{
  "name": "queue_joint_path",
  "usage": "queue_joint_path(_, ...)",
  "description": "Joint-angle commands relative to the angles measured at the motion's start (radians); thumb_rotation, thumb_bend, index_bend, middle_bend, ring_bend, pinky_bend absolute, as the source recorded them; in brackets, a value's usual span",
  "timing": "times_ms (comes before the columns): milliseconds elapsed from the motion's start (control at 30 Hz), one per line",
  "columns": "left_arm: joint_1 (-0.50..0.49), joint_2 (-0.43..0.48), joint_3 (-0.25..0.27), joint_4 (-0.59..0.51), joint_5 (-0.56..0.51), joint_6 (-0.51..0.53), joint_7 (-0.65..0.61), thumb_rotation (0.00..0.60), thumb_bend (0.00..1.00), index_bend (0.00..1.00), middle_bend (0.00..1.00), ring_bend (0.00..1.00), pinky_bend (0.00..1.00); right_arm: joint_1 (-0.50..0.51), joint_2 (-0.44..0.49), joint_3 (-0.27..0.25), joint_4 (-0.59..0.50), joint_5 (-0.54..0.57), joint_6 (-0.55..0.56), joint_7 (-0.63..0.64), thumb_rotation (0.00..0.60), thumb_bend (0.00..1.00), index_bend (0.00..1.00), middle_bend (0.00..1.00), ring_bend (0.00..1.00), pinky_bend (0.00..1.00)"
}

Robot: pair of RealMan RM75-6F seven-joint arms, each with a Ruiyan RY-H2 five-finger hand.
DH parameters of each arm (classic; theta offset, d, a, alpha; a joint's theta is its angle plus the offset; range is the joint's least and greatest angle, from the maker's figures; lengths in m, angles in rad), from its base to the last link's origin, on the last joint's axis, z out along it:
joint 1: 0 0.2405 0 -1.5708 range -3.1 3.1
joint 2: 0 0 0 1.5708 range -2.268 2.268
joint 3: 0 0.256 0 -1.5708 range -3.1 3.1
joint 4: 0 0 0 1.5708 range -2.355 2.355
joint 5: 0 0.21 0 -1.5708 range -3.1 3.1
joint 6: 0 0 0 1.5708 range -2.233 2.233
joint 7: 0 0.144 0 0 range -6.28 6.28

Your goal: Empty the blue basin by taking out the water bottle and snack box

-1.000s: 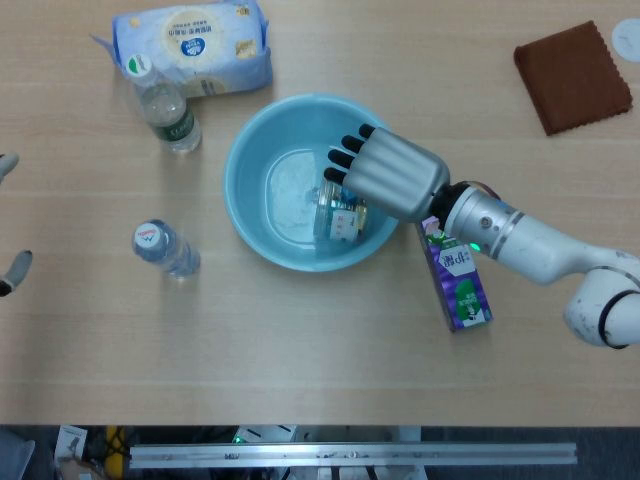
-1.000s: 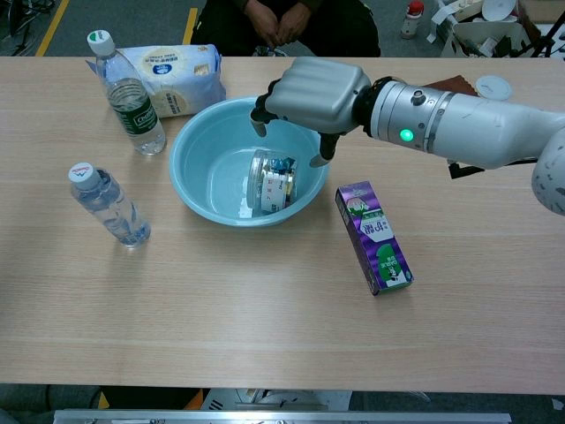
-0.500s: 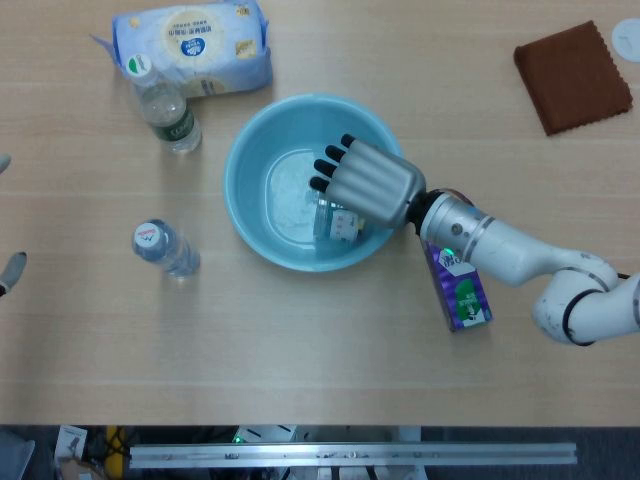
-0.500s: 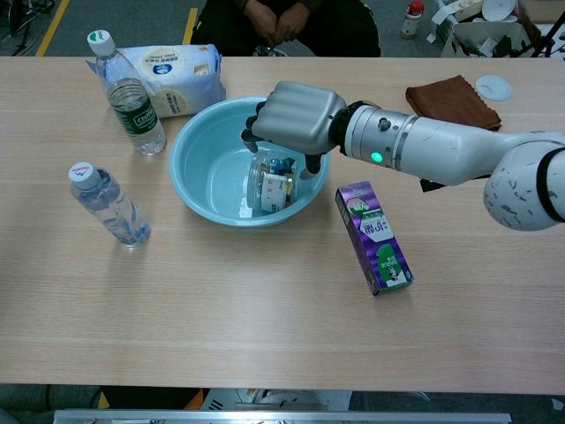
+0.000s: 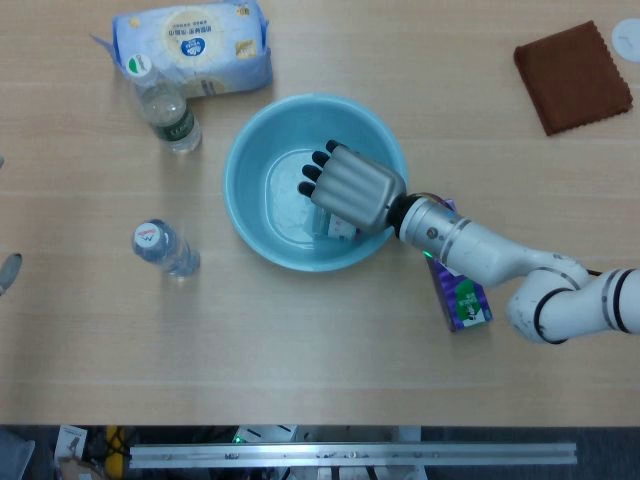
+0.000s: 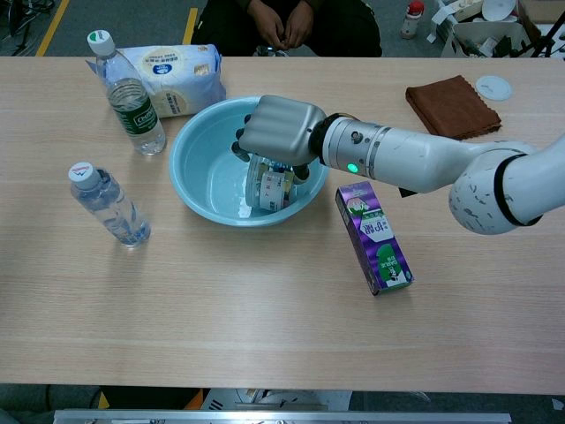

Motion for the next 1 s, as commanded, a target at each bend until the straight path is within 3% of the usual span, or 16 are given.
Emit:
queue_joint_path(33, 0.002, 0.001, -0.001, 0.003, 0.001, 0.002, -0.009, 0.6, 0.31, 0.03, 0.09, 0.05, 0.24, 0.009, -0.011, -0.007, 0.007, 0.014, -0.002, -0.016, 0.6, 0.0, 0.32, 0.34, 0.29, 0.4)
queue_joint_path(367, 0.006, 0.007, -0.001, 0.001, 0.015, 0.008, -0.035, 0.6, 0.31, 0.03, 0.09, 0.05, 0.24, 0.024, -0.052, -0.007, 0.033, 0.046, 0.029, -0.027, 0.6, 0.0, 0.54, 0.5, 0.41, 0.43)
queue_joint_path(633, 0.007, 0.008, -0.004, 0.002, 0.017, 0.008, -0.044, 0.6, 0.31, 0.03, 0.09, 0.05, 0.24, 0.016, -0.026, 0.008, 0.0, 0.041, 0.076, 0.02, 0.6, 0.01, 0.58, 0.52, 0.45, 0.45)
queue_joint_path(833, -0.001, 0.009, -0.01, -0.002, 0.02, 0.001, -0.044, 0.6, 0.31, 0.03, 0.09, 0.05, 0.24, -0.011, 0.059, 0.031, -0.095, 0.028, 0.138, 0.067, 0.6, 0.01, 0.58, 0.52, 0.45, 0.45)
queue_joint_path(1000, -0.013, 0.011, -0.02, -0.005, 0.019, -0.008, -0.044, 0.6, 0.31, 0.03, 0.09, 0.05, 0.24, -0.063, 0.2, 0.053, -0.216, 0.022, 0.208, 0.128, 0.6, 0.01, 0.58, 0.52, 0.45, 0.45)
